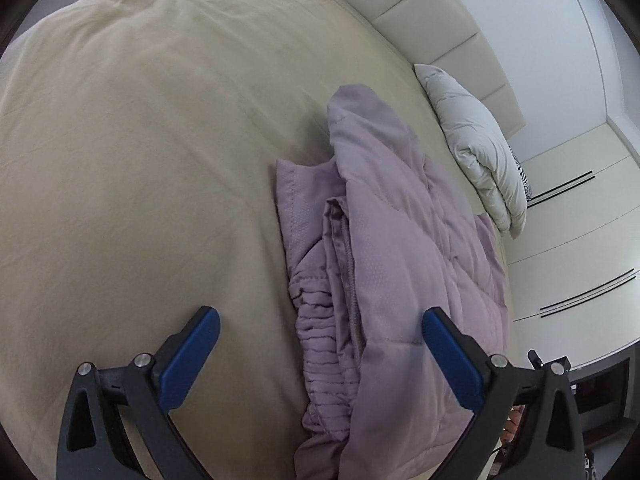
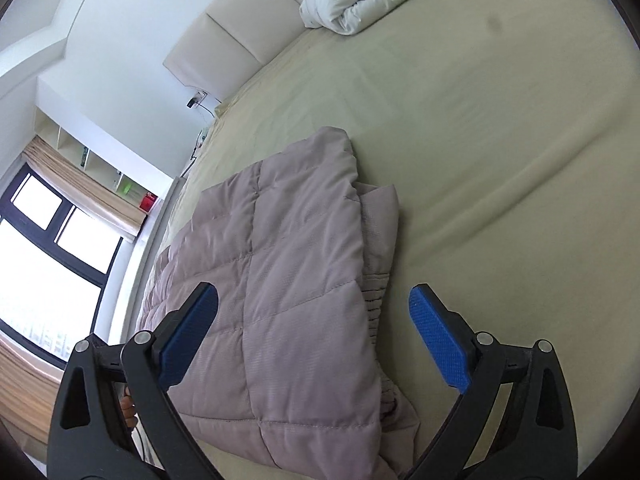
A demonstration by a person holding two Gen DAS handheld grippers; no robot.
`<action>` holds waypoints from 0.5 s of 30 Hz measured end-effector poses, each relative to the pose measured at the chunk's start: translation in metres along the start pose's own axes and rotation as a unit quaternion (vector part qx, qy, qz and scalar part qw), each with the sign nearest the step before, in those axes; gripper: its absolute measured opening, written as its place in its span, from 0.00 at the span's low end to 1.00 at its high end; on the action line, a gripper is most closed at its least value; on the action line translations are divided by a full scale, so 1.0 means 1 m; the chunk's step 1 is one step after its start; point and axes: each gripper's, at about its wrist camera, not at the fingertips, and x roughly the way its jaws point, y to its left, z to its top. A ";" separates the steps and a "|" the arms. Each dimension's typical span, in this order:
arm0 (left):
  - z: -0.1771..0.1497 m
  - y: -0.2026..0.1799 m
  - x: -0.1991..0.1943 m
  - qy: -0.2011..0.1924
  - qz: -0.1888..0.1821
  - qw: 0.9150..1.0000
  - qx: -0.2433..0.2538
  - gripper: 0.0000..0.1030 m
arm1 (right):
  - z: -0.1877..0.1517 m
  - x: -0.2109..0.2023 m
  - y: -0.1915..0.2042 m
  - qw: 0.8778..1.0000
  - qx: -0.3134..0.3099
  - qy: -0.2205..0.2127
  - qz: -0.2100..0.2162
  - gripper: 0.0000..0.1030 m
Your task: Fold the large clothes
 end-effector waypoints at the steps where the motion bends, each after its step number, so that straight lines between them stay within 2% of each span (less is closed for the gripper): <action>1: 0.004 0.001 0.002 0.003 -0.009 1.000 -0.004 1.00 | -0.001 0.003 -0.008 1.000 0.011 0.009 0.006 0.95; 3: 0.013 0.003 0.009 0.014 -0.029 0.999 -0.013 1.00 | 0.000 0.010 -0.022 0.999 0.029 0.025 0.017 0.95; 5: 0.019 0.004 0.017 0.027 -0.037 0.999 -0.012 0.99 | -0.003 0.019 -0.032 0.998 0.042 0.040 0.038 0.95; 8: 0.026 -0.001 0.030 0.046 -0.050 0.998 -0.005 0.98 | -0.004 0.035 -0.044 0.996 0.051 0.062 0.047 0.95; 15: 0.041 0.002 0.046 0.072 -0.094 0.993 -0.028 0.96 | 0.003 0.062 -0.038 0.991 0.028 0.099 0.086 0.95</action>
